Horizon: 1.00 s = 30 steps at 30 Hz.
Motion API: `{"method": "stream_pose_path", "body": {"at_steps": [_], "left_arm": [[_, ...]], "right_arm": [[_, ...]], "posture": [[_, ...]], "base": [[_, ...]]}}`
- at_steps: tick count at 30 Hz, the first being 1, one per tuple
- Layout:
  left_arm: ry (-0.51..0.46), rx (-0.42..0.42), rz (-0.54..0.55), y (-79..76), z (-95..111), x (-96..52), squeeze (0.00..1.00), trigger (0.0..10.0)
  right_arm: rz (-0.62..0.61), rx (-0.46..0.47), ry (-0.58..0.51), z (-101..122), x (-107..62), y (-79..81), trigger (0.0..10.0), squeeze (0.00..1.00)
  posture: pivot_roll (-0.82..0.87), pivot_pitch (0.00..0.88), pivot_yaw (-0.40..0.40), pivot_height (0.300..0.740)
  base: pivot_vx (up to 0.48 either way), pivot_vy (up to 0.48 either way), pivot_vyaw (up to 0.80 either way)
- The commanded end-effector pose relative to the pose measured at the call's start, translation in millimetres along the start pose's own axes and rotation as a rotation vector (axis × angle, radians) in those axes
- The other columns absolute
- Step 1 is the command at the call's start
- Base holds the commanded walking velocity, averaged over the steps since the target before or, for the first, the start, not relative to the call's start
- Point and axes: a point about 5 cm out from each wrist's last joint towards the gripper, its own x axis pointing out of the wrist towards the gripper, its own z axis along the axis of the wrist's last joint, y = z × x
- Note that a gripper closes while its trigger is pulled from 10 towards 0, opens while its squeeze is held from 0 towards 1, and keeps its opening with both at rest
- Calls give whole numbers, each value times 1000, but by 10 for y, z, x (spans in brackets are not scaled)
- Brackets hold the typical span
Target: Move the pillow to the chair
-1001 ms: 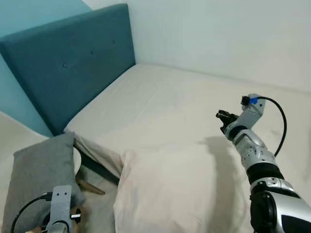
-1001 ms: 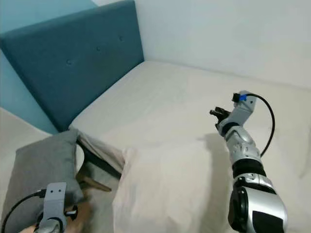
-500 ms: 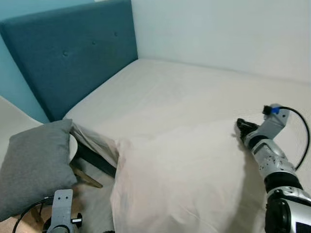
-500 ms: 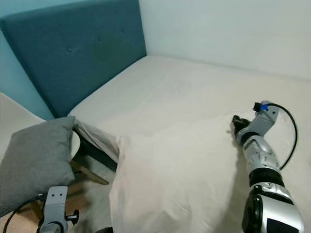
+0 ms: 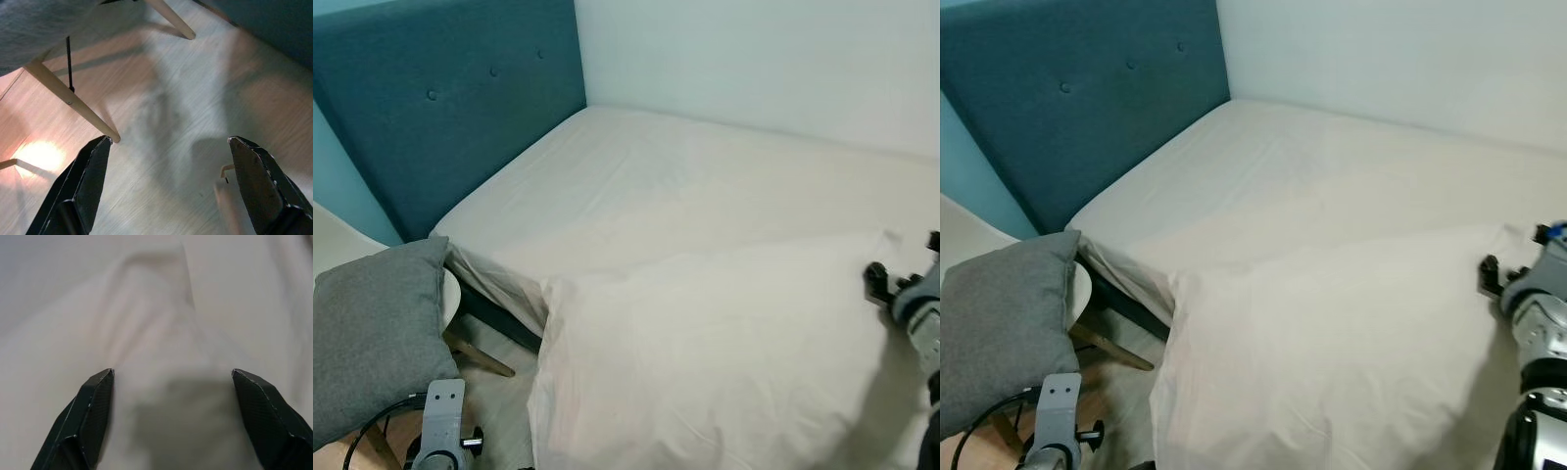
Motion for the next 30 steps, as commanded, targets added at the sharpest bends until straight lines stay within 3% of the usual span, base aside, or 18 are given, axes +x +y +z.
{"method": "stream_pose_path", "body": {"at_steps": [1, 2, 3, 7, 9, 10, 11, 17, 19, 24, 25, 26, 27, 30], "left_arm": [[22, 6, -6, -5, -72, -21, 0, 10000], [22, 7, -8, -12, -74, -22, 0, 10000], [22, 7, -8, -12, -74, -22, 0, 10000], [19, 13, -16, -28, -76, -25, 0, 10000], [19, 14, -17, -28, -78, -26, 0, 10000], [19, 17, -19, -29, -82, -28, 0, 10000], [20, 19, -19, -27, -88, -30, 0, 10000], [22, 22, -18, -20, -100, -34, 0, 10000], [22, 23, -16, -14, -102, -34, 0, 10000], [21, 22, -13, -3, -101, -34, 0, 10000], [21, 20, -10, 5, -102, -34, 0, 10000], [21, 20, -10, 5, -102, -34, 0, 10000], [21, 18, -8, 10, -104, -34, 0, 10000], [22, 16, -5, 15, -109, -36, 0, 10000]], "right_arm": [[8, 61, 95, -273, -14, -12, 10000, 1000], [0, 100, 130, -407, -32, -32, 10000, 1000], [0, 100, 130, -407, -32, -32, 10000, 1000], [-8, 292, 255, -924, -124, 1, 10000, 1000], [-5, 322, 281, -1017, -144, 30, 10000, 1000], [-17, 344, 318, -1132, -172, 54, 10000, 761], [-13, 359, 359, -1240, -199, 100, 10000, 0], [58, 396, 453, -1481, -256, 345, 10000, 0], [110, 352, 507, -1534, -269, 470, 10000, 0], [145, 291, 528, -1532, -263, 554, 10000, 0], [147, 263, 518, -1504, -247, 564, 8078, 0], [147, 263, 518, -1504, -247, 564, 8078, 0], [152, 243, 501, -1456, -225, 579, 0, 0], [159, 229, 478, -1385, -194, 597, 0, 0]], "posture": [[-257, 28, 58, 532], [-257, 30, 56, 532], [-257, 30, 56, 532], [-253, 38, 60, 532], [-253, 38, 60, 532], [-254, 41, 61, 532], [-252, 43, 62, 532], [-249, 45, 63, 532], [-244, 46, 65, 532], [-241, 45, 62, 532], [-241, 45, 62, 532], [-241, 45, 62, 532], [-241, 45, 62, 532], [-241, 45, 62, 532]], "base": [[0, 0, 0], [0, 0, 0], [0, 0, 0], [0, 0, 0], [0, 0, 0], [0, 0, 0], [0, 0, 0], [0, 0, 0], [0, 0, 0], [0, 0, 0], [0, 0, 0], [0, 0, 0], [0, 0, 0], [0, 0, 0]]}}
